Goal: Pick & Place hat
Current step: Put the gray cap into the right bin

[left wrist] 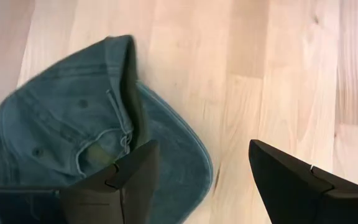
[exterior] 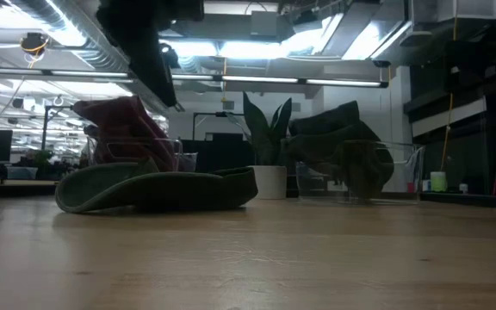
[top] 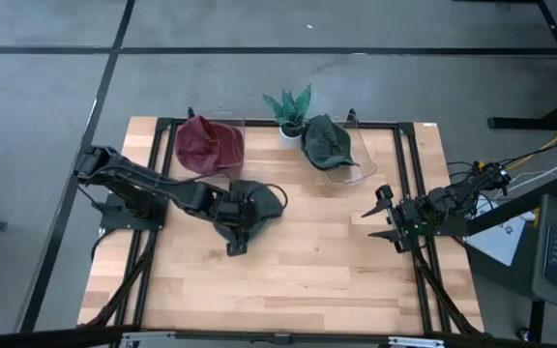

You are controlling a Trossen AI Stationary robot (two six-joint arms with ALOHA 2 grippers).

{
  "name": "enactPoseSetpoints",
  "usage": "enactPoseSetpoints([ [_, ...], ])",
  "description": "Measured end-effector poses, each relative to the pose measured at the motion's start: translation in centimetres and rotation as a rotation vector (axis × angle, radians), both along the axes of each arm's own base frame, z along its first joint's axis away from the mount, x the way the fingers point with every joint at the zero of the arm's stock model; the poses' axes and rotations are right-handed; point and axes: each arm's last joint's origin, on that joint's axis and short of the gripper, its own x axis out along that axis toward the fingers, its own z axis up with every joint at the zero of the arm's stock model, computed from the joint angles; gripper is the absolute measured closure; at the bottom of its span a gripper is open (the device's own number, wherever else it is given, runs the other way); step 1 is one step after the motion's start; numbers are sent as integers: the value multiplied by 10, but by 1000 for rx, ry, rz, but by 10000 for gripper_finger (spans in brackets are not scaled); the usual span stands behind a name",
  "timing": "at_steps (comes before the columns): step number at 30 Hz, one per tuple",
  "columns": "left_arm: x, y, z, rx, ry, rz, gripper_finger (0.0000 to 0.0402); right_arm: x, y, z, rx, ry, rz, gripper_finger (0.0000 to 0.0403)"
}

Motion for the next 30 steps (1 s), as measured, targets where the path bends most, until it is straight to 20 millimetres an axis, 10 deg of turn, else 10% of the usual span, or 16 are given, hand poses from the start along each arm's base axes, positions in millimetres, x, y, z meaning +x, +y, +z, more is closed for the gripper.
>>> enactPoseSetpoints([
  [15,-4,-16,-10,254,31,-147,160,0,0,0,0,0,0,150],
  [30,13,-23,-74,372,301,-400,160,0,0,0,0,0,0,150],
])
